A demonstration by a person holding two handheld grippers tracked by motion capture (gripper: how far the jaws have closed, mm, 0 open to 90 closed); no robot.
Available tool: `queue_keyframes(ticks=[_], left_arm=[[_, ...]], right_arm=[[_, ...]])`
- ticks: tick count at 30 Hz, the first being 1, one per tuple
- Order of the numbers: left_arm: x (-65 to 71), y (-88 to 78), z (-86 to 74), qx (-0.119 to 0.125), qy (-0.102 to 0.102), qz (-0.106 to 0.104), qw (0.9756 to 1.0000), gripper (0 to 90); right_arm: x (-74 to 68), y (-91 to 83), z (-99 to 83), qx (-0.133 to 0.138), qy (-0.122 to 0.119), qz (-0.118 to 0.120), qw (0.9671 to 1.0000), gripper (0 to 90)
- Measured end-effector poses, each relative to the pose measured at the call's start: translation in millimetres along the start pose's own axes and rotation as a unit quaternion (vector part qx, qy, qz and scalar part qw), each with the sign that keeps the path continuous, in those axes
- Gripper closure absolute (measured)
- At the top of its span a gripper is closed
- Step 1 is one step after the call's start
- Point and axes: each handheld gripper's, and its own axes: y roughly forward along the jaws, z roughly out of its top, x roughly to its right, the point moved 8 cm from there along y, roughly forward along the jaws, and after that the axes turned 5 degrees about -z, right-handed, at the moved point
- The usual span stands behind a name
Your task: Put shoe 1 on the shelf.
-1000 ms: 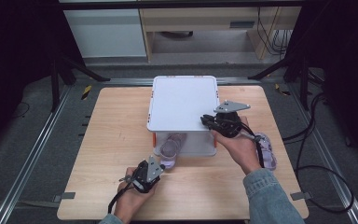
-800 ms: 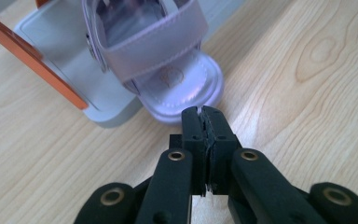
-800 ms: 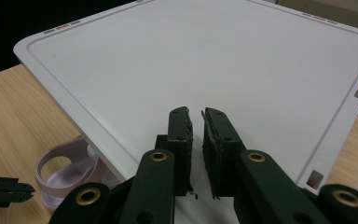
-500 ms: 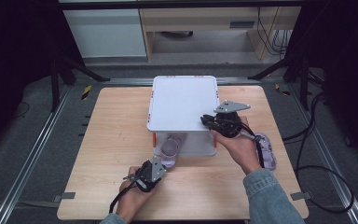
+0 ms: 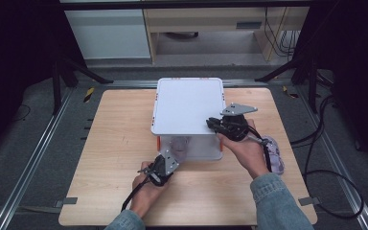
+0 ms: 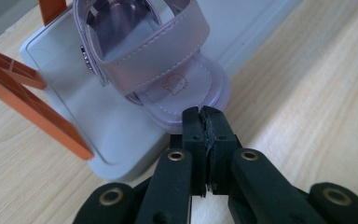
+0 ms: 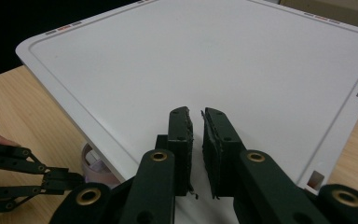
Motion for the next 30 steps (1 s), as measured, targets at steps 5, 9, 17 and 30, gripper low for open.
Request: queue_keyframes(ticks=[5, 9, 17, 30], left_arm=[[-4.5, 8.8, 5.8, 0.004, -0.015, 0.000, 0.9999, 87.9], [-5.6, 12.2, 9.9, -0.006, -0.010, -0.002, 0.9999, 88.0], [-10.5, 16.5, 12.7, -0.007, -0.024, -0.007, 0.9997, 88.0], [-13.9, 18.4, 14.8, -0.003, -0.042, -0.009, 0.9991, 86.3]], right_arm=[[0.1, 0.3, 0.0, 0.000, 0.002, 0.000, 1.0000, 81.5], [0.7, 0.6, 0.0, 0.000, 0.003, 0.002, 1.0000, 81.5], [0.8, 0.6, 0.5, -0.001, 0.003, 0.001, 1.0000, 81.3], [1.0, 0.6, 1.2, -0.003, 0.002, 0.001, 1.0000, 78.5]])
